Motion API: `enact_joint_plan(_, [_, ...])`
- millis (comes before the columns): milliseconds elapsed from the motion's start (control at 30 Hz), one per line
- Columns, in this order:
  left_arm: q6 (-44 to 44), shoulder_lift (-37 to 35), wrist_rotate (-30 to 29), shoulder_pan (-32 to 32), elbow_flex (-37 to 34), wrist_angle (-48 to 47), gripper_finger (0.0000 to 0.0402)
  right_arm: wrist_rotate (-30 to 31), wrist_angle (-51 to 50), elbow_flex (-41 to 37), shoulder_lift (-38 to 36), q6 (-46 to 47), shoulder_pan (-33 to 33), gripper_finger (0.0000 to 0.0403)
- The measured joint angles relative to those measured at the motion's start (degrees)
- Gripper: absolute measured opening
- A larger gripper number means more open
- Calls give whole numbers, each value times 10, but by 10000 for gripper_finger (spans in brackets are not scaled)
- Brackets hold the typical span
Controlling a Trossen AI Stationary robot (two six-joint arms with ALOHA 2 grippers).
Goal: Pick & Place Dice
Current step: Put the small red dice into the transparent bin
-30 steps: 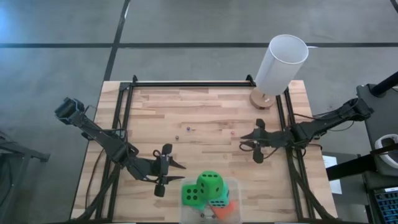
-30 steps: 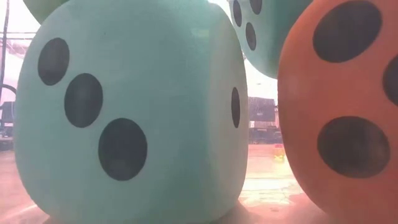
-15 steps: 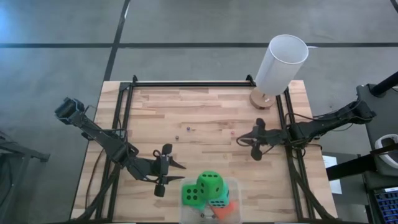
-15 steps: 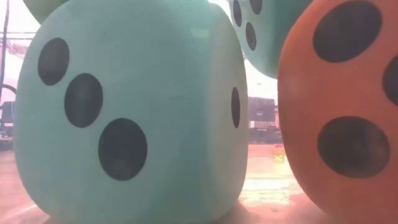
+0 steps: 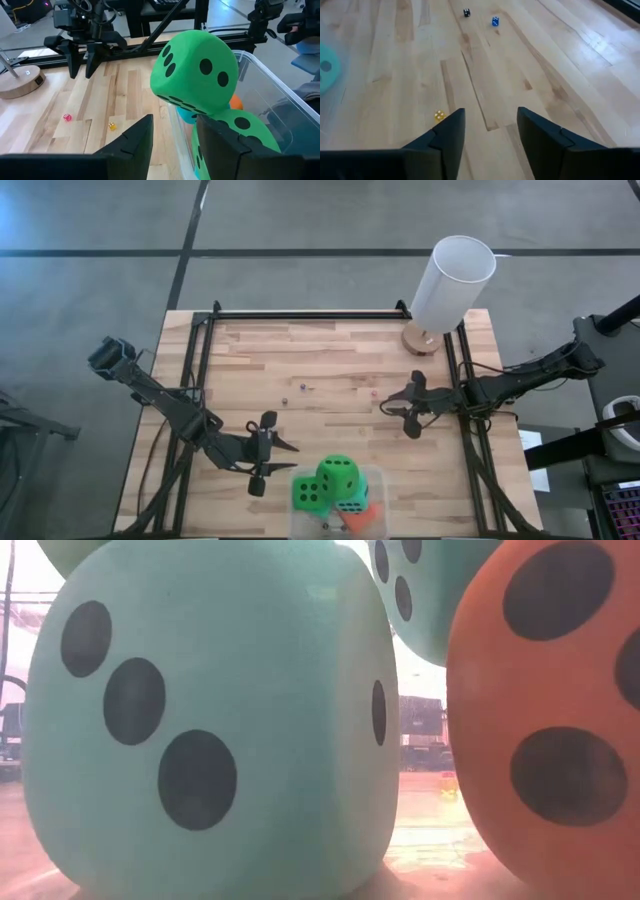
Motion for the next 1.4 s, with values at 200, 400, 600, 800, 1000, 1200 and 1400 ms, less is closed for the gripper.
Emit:
enact_joint_plan(200, [0,0,0,0,0,0,157,11,0,0,0,0,0,203])
enact_joint_plan(400, [0,0,0,0,-1,0,157,12,0,-1,0,-5,0,210])
enact_joint_plan(600, [0,0,0,0,-1,0,152,32,-1,-10,0,-6,-24,208])
enact_joint_plan(800, [0,0,0,0,-1,0,155,32,29,-54,0,-7,-66,203])
enact_joint_plan(1000, [-1,0,0,0,-1,0,158,23,88,-89,1,-41,-101,202])
enact_joint_plan(1200, [-2,0,0,0,-1,0,154,25,126,-117,14,-53,-129,195])
enact_joint_plan(1400, [-2,0,0,2,-1,0,154,26,214,-139,51,-61,-136,192])
